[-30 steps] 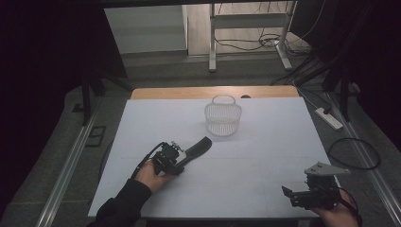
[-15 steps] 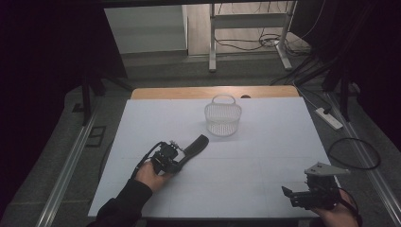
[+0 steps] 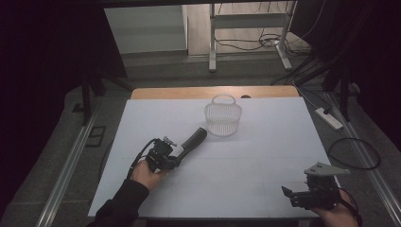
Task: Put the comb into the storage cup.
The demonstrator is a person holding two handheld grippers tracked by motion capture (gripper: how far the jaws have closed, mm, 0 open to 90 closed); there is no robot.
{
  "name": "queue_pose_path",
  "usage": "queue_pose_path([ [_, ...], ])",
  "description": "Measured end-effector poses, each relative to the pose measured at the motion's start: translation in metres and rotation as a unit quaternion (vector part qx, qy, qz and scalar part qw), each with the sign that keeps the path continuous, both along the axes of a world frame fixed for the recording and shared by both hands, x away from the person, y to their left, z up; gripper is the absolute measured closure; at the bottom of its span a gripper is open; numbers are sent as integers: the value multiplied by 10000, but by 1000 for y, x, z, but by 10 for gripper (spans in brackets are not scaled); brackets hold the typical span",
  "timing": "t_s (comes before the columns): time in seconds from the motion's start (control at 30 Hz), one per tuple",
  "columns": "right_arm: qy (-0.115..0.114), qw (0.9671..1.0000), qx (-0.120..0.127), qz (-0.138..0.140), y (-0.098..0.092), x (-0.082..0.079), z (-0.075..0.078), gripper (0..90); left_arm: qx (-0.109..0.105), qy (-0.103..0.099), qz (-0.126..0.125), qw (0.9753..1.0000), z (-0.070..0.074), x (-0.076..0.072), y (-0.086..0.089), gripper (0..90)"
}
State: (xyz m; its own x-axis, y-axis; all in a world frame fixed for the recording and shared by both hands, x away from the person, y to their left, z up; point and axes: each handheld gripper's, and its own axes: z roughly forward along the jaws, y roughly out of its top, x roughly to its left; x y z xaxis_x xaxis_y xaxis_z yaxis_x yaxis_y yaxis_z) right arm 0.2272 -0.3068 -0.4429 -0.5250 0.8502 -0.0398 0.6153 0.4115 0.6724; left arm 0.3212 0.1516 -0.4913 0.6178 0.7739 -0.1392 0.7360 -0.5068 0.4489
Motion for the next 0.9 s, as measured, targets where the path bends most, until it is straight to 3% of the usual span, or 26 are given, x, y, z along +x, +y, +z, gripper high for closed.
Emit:
queue_pose_path([
  [0.33,-5,10000,0,0,0,0,0,19,-204,-227,-9,9995,7,-5,5,724],
  [0.9,-53,10000,11,46,0,-1,1,16,-617,-621,-115,9961,24,-20,7,724],
])
